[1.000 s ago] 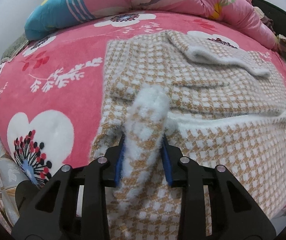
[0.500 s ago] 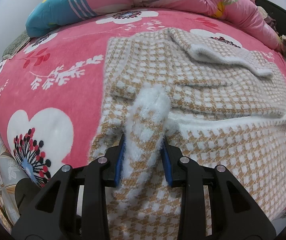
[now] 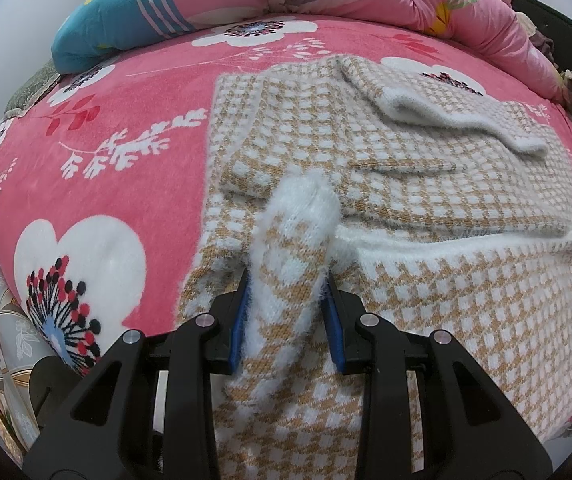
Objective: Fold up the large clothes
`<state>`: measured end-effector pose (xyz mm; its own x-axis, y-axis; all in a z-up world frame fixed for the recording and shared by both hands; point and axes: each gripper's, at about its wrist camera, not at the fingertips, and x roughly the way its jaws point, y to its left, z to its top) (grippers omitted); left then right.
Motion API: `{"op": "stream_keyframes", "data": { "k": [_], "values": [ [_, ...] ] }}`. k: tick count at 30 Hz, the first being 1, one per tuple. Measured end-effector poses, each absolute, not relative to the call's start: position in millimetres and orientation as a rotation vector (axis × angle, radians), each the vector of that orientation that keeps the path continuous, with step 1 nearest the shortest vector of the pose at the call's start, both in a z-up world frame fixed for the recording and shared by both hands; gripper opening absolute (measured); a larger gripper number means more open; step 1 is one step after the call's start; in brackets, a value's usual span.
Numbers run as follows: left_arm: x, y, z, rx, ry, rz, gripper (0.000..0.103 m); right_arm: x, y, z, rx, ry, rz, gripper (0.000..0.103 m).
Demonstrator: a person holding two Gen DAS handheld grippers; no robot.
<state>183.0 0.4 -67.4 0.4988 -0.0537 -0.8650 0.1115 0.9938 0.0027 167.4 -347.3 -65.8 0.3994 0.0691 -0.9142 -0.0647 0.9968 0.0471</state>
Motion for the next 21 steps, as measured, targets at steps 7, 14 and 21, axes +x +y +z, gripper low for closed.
{"op": "stream_keyframes", "data": {
  "k": [7, 14, 21],
  "values": [
    [182.9, 0.1, -68.7, 0.061, 1.042, -0.097, 0.032, 167.5, -346.5, -66.5, -0.002, 1.155, 0.085, 0.011],
    [184.3, -0.1, -68.6, 0.062, 1.034, -0.097, 0.032, 164.0, -342.7, -64.7, -0.027, 1.134, 0.069, 0.01],
    [177.2, 2.4, -61.2, 0.06, 1.011, -0.085, 0.026, 154.5, -340.5, -49.9, -0.038, 1.086, 0.062, 0.009]
  ]
}}
